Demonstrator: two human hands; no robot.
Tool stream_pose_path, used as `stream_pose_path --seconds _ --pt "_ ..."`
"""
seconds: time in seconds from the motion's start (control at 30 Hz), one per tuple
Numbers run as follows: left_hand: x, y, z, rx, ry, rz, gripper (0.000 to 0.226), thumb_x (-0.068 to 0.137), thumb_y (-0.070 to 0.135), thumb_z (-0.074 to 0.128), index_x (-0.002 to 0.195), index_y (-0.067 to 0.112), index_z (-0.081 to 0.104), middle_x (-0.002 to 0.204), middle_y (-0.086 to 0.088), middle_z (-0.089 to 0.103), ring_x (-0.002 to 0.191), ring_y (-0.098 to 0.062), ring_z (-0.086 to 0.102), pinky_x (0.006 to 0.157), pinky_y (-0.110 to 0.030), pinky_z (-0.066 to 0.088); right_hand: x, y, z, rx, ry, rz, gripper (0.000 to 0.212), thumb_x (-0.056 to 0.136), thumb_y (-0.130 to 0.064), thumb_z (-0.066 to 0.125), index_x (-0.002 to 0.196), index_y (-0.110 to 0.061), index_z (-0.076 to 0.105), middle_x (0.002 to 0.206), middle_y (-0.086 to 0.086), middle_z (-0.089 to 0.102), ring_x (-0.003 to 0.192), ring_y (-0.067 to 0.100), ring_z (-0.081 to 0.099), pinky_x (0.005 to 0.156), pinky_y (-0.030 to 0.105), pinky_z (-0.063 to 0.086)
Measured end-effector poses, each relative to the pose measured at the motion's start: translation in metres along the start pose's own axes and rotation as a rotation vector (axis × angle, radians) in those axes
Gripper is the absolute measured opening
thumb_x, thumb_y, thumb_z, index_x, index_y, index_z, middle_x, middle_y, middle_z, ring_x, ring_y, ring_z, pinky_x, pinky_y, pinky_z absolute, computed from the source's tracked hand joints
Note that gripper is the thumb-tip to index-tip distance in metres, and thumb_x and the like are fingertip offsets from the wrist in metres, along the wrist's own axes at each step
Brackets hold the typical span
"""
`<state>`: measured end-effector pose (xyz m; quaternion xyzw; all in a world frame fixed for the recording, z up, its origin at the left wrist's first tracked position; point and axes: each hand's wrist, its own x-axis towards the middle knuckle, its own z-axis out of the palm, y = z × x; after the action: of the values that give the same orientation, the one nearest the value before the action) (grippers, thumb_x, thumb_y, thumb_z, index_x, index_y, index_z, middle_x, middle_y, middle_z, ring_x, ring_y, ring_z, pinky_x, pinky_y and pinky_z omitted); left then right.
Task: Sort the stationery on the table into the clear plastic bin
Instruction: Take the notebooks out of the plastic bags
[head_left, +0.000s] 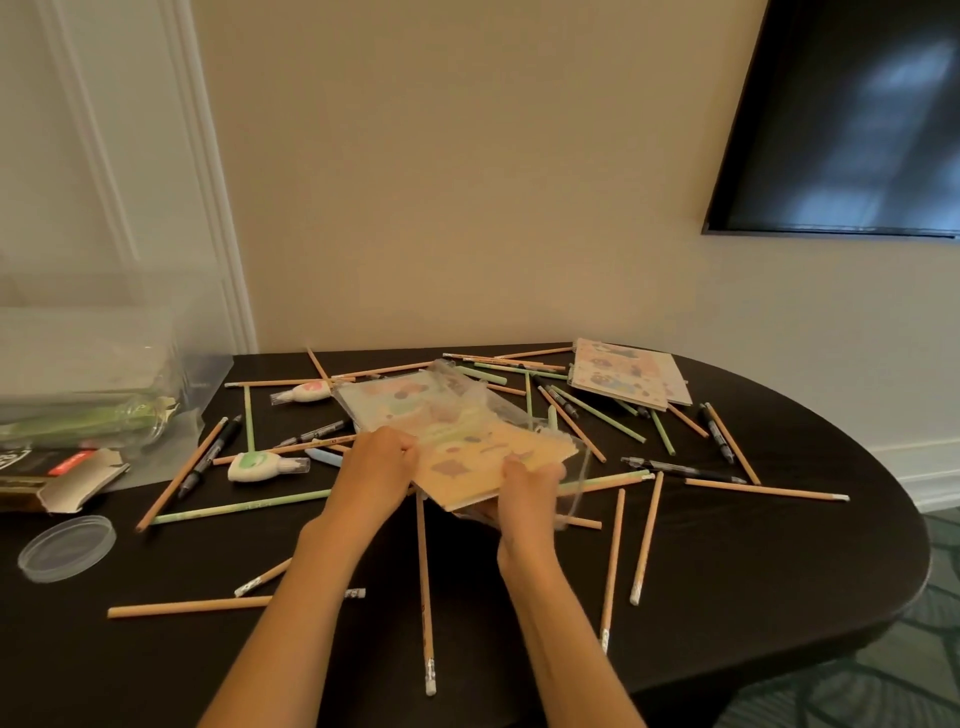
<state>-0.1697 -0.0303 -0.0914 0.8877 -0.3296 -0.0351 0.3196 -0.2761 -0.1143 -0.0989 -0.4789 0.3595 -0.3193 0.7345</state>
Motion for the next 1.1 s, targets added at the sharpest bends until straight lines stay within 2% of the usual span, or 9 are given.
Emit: stream_pose_path --seconds 0.07,0.17,0.23,0.3,0.5,0.63,0.83,1.03,1.1 --pt "0.000 -0.003 -0.002 0.014 -0.047 0.004 0.027 0.091 0.009 0.041 0.070 0.013 0.057 0.079 -0.009 0.054 0.074 -0.024 0.049 0.061 -0.027 0.033 0.006 0.006 -0.003 0.046 -0.023 0.072 0.044 0.096 -0.011 0.043 0.138 -0.017 0.029 0.124 0.012 0.053 0.103 0.027 0.059 0.075 0.042 0.058" --pt "0.000 0.005 0.002 0.097 -0.074 -0.021 0.018 0.091 0.017 0.046 0.090 0.030 0.059 0.093 -0.002 0.051 0.088 -0.018 0.046 0.068 -0.028 0.037 0.003 0.010 -0.016 0.136 -0.064 0.140 0.041 0.095 -0.004 0.044 0.135 -0.011 0.038 0.097 0.011 0.063 0.081 0.025 0.065 0.051 0.035 0.056" --pt "0.005 0.014 0.009 0.223 -0.063 0.016 0.036 0.092 0.023 0.049 0.127 0.030 0.051 0.121 -0.002 0.053 0.114 -0.022 0.043 0.086 -0.033 0.039 -0.001 0.011 -0.023 0.182 -0.093 0.166 0.042 0.096 0.000 0.041 0.137 -0.010 0.038 0.090 0.007 0.062 0.078 0.025 0.064 0.056 0.037 0.055" --pt "0.013 0.022 0.017 0.263 -0.028 0.069 0.049 0.095 0.027 0.044 0.142 0.030 0.032 0.138 0.001 0.042 0.125 -0.023 0.034 0.097 -0.036 0.034 -0.004 0.011 -0.026 0.200 -0.120 0.155 0.045 0.096 0.002 0.038 0.139 -0.012 0.037 0.095 0.005 0.061 0.082 0.025 0.064 0.061 0.039 0.056" --pt "0.024 0.033 0.032 -0.056 0.032 0.087 0.043 0.102 0.021 0.031 0.145 0.018 0.029 0.146 -0.001 0.038 0.134 -0.015 0.034 0.108 -0.027 0.026 0.004 0.003 -0.028 0.245 -0.134 0.185 0.046 0.096 0.004 0.037 0.139 -0.012 0.037 0.092 0.005 0.058 0.077 0.024 0.062 0.058 0.039 0.056" --pt "0.028 0.030 0.026 -0.010 0.047 0.109 0.043 0.101 0.020 0.034 0.144 0.020 0.033 0.144 -0.002 0.042 0.131 -0.016 0.038 0.105 -0.025 0.029 0.012 0.000 -0.019 0.319 -0.199 0.255 0.046 0.096 0.006 0.036 0.138 -0.012 0.037 0.097 0.011 0.060 0.081 0.028 0.062 0.051 0.039 0.057" --pt "0.027 0.036 0.016 -0.055 0.052 0.157 0.040 0.102 0.026 0.029 0.140 0.021 0.039 0.140 -0.002 0.047 0.127 -0.018 0.042 0.103 -0.029 0.030 0.032 0.003 0.014 0.385 -0.240 0.300 0.046 0.096 0.007 0.032 0.139 -0.009 0.033 0.115 0.019 0.054 0.093 0.034 0.059 0.073 0.047 0.052" --pt "0.025 0.030 0.016 -0.146 0.061 0.194 0.038 0.102 0.023 0.032 0.138 0.021 0.043 0.141 0.001 0.047 0.130 -0.014 0.041 0.108 -0.028 0.029 0.054 0.018 0.046 0.308 -0.237 0.232 0.036 0.099 0.002 0.030 0.130 -0.015 0.037 0.100 0.013 0.060 0.084 0.024 0.060 0.062 0.037 0.053" --pt "0.026 0.026 0.017 -0.158 0.048 0.184 0.038 0.102 0.023 0.032 0.138 0.022 0.044 0.140 0.002 0.048 0.130 -0.014 0.041 0.109 -0.030 0.030 0.059 0.024 0.050 0.298 -0.227 0.222 0.053 0.097 0.005 0.035 0.142 -0.020 0.025 0.103 0.011 0.058 0.085 0.023 0.060 0.058 0.034 0.053"
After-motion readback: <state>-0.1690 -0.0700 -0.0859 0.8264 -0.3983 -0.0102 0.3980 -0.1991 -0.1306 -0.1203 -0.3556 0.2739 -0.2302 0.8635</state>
